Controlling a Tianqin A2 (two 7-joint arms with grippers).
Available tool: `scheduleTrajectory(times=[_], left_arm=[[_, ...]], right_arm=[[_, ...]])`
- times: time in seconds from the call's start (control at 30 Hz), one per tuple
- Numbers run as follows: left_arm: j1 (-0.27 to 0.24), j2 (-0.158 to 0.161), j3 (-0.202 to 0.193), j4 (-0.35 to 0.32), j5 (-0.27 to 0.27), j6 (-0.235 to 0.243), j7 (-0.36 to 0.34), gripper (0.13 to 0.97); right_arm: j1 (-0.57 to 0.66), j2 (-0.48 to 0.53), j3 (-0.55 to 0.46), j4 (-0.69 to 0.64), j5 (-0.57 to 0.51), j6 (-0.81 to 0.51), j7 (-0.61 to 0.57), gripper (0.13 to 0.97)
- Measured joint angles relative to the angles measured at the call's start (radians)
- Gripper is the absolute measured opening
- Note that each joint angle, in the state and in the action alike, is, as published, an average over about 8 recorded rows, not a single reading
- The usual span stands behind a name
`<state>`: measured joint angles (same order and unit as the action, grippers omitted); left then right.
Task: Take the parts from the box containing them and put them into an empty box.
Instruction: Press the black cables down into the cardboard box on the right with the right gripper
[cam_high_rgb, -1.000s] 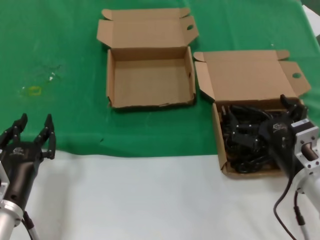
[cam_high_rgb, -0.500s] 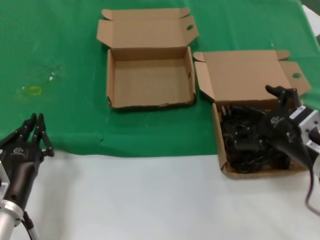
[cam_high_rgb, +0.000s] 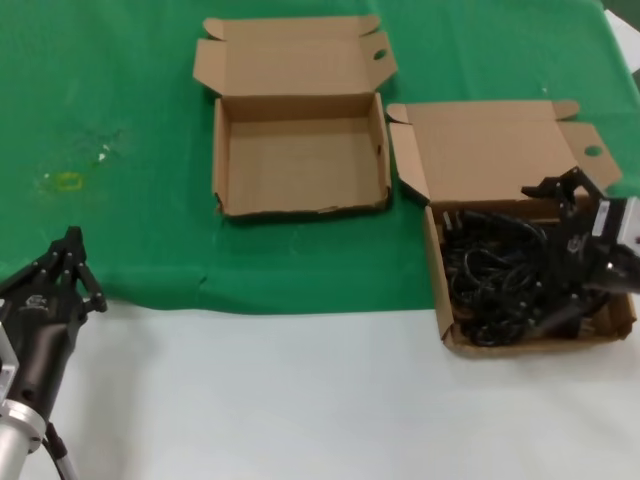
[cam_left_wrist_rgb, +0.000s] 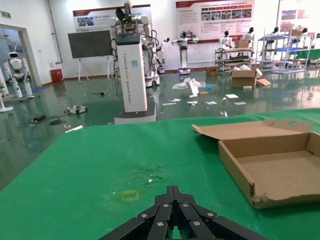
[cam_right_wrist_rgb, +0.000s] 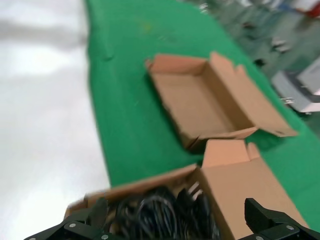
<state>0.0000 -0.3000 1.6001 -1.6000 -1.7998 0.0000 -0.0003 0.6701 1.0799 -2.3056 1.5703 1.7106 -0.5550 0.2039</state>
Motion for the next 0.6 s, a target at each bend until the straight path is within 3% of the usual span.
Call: scheduleTrajectory(times=[0.33, 0.6], left_arm=[[0.000, 0.000, 0.000, 0.000, 0.000, 0.000, 0.000, 0.144], [0.000, 0.000, 0.000, 0.000, 0.000, 0.000, 0.000, 0.144]], right_arm=[[0.220, -0.102, -0.009, -0.181, -0.125, -0.404, -0.190, 0.966], [0.339, -0.225, -0.008, -0.328, -0.220, -0.593, -0.354, 0.966]])
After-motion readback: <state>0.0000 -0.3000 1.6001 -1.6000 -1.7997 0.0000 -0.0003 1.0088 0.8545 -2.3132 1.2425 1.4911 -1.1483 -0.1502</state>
